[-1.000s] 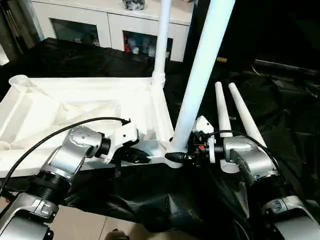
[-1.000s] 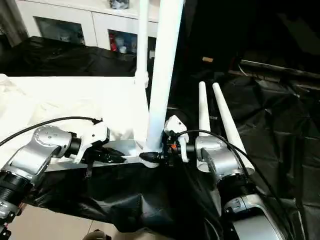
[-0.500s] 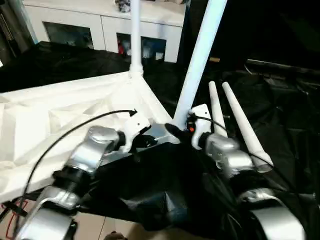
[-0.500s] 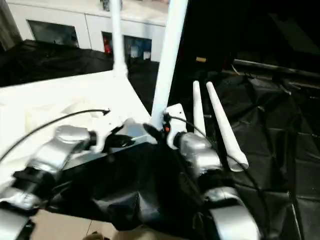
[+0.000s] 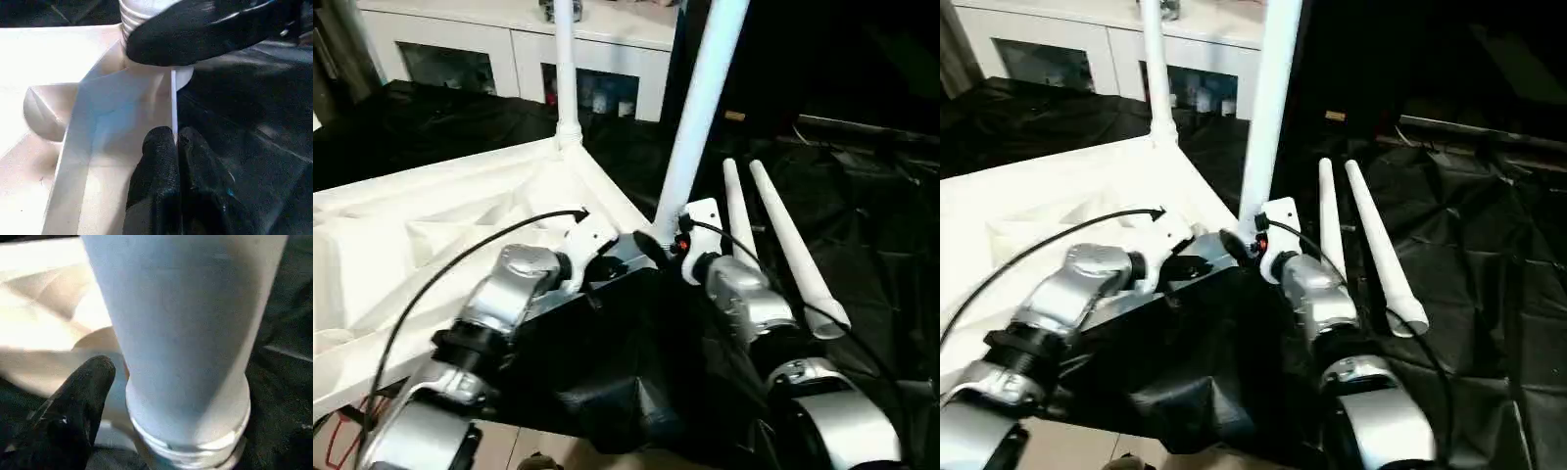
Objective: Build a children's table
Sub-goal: Rotate leg to tighten
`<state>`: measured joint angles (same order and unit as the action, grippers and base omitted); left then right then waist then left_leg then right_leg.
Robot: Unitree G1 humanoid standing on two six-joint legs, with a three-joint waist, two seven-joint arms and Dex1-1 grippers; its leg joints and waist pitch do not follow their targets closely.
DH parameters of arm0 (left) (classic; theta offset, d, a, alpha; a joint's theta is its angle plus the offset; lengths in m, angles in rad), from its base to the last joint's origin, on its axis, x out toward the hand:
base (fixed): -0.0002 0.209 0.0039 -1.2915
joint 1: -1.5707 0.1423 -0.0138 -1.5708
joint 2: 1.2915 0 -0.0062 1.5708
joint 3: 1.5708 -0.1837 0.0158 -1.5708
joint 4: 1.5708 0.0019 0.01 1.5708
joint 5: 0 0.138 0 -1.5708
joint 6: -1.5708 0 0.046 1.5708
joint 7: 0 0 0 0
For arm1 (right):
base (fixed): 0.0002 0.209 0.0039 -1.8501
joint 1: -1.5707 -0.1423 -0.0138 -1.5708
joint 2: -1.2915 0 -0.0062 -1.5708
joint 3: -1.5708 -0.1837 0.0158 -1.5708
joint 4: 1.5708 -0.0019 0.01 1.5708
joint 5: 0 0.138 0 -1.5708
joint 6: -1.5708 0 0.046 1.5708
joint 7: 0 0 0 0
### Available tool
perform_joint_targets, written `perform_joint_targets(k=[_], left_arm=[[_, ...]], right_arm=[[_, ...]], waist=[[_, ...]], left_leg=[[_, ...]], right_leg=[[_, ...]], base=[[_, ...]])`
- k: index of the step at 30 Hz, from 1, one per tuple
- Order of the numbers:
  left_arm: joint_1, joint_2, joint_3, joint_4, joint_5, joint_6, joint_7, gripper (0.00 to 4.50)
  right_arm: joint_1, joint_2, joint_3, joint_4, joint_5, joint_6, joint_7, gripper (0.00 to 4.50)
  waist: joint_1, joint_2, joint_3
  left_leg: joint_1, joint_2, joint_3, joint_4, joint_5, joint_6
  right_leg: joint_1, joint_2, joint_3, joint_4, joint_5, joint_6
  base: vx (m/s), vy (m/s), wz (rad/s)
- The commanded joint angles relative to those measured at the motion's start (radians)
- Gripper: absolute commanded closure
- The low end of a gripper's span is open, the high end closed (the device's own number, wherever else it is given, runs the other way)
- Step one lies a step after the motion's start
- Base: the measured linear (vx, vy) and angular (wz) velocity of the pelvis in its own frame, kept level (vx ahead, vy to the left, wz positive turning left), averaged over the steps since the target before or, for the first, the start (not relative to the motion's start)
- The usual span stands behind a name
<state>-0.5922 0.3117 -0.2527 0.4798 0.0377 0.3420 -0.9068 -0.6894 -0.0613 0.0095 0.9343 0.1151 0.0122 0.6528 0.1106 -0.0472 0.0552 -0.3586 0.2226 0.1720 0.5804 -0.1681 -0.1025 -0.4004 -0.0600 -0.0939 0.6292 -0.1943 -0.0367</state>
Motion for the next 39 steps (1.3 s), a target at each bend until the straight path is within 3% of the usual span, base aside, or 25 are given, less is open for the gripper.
perform_joint_targets(k=[1, 5, 15, 16, 20, 21, 26, 29, 33, 35, 39], left_arm=[[-0.005, -0.029, -0.019, -0.057, -0.051, -0.057, -0.046, 4.5], [0.026, 0.033, -0.02, -0.096, -0.083, -0.081, -0.167, 4.5], [0.058, 0.162, -0.04, -0.106, -0.092, -0.127, -0.367, 4.5], [0.059, 0.169, -0.039, -0.102, -0.09, -0.134, -0.375, 4.5], [0.059, 0.188, -0.039, -0.091, -0.09, -0.148, -0.396, 4.5], [0.058, 0.194, -0.04, -0.086, -0.093, -0.151, -0.402, 4.5], [0.054, 0.19, -0.035, -0.074, -0.09, -0.159, -0.396, 4.5], [0.055, 0.179, -0.03, -0.075, -0.087, -0.152, -0.374, 4.5], [0.03, 0.125, 0.003, -0.038, -0.06, -0.128, -0.218, 4.5], [0.013, 0.092, 0.019, -0.027, -0.056, -0.091, -0.149, 4.5], [-0.036, 0.006, 0.048, 0.008, -0.046, -0.02, 0.002, 4.5]], right_arm=[[0.012, 0.028, 0.064, -0.019, 0.0, 0.016, 0.099, 0.47], [0.058, -0.064, 0.113, -0.106, 0.013, 0.017, 0.321, 0.47], [0.108, -0.181, 0.148, -0.232, 0.042, 0.051, 0.575, 0.47], [0.112, -0.183, 0.152, -0.238, 0.043, 0.054, 0.584, 0.72], [0.12, -0.182, 0.168, -0.252, 0.038, 0.064, 0.603, 0.85], [0.122, -0.178, 0.172, -0.255, 0.035, 0.067, 0.606, 1.14], [0.123, -0.162, 0.177, -0.255, 0.034, 0.079, 0.599, 1.46], [0.131, -0.149, 0.175, -0.254, 0.037, 0.084, 0.57, 1.63], [0.098, -0.081, 0.12, -0.146, 0.004, 0.053, 0.328, 1.7], [0.068, -0.041, 0.082, -0.075, 0.003, 0.047, 0.187, 1.7], [0.008, 0.043, -0.005, 0.044, 0.03, 0.056, -0.096, 1.71]], waist=[[0.001, 0.008, -0.067], [0.003, 0.006, -0.067], [0.015, 0.001, -0.063], [0.017, -0.001, -0.063], [0.017, -0.004, -0.064], [0.018, -0.004, -0.064], [0.021, -0.003, -0.063], [0.024, -0.001, -0.063], [0.018, -0.002, -0.06], [0.012, 0.002, -0.06], [0.0, -0.002, -0.059]], left_leg=[[0.002, 0.016, -0.001, -0.062, -0.175, 0.022], [0.001, 0.017, 0.0, -0.06, -0.157, 0.044], [0.006, 0.021, 0.001, -0.062, -0.176, 0.04], [0.006, 0.021, 0.001, -0.063, -0.175, 0.038], [0.006, 0.021, 0.001, -0.063, -0.166, 0.033], [0.005, 0.02, 0.001, -0.063, -0.164, 0.033], [0.007, 0.021, 0.001, -0.063, -0.171, 0.027], [0.008, 0.022, 0.001, -0.064, -0.177, 0.022], [0.01, 0.019, -0.001, -0.067, -0.203, -0.007], [0.014, 0.019, -0.003, -0.069, -0.216, -0.022], [0.014, 0.016, -0.003, -0.068, -0.223, -0.027]], right_leg=[[0.058, -0.087, 0.062, -0.08, -0.177, -0.156], [0.06, -0.085, 0.062, -0.075, -0.131, -0.173], [0.054, -0.085, 0.061, -0.081, -0.215, -0.16], [0.054, -0.086, 0.06, -0.08, -0.218, -0.16], [0.053, -0.086, 0.061, -0.079, -0.21, -0.162], [0.053, -0.086, 0.061, -0.078, -0.204, -0.163], [0.052, -0.087, 0.061, -0.078, -0.205, -0.165], [0.051, -0.088, 0.062, -0.08, -0.217, -0.159], [0.049, -0.091, 0.062, -0.086, -0.279, -0.147], [0.047, -0.092, 0.061, -0.088, -0.312, -0.142], [0.046, -0.092, 0.062, -0.097, -0.358, -0.125]], base=[[0.0, 0.0, 0.0], [0.0, 0.0, 0.0], [0.0, 0.0, 0.0], [0.0, 0.0, 0.0], [0.0, 0.0, 0.0], [0.0, 0.0, 0.0], [0.0, 0.0, 0.0], [0.0, 0.0, 0.0], [0.0, 0.0, 0.0], [0.0, 0.0, 0.0], [0.0, 0.0, 0.0]])
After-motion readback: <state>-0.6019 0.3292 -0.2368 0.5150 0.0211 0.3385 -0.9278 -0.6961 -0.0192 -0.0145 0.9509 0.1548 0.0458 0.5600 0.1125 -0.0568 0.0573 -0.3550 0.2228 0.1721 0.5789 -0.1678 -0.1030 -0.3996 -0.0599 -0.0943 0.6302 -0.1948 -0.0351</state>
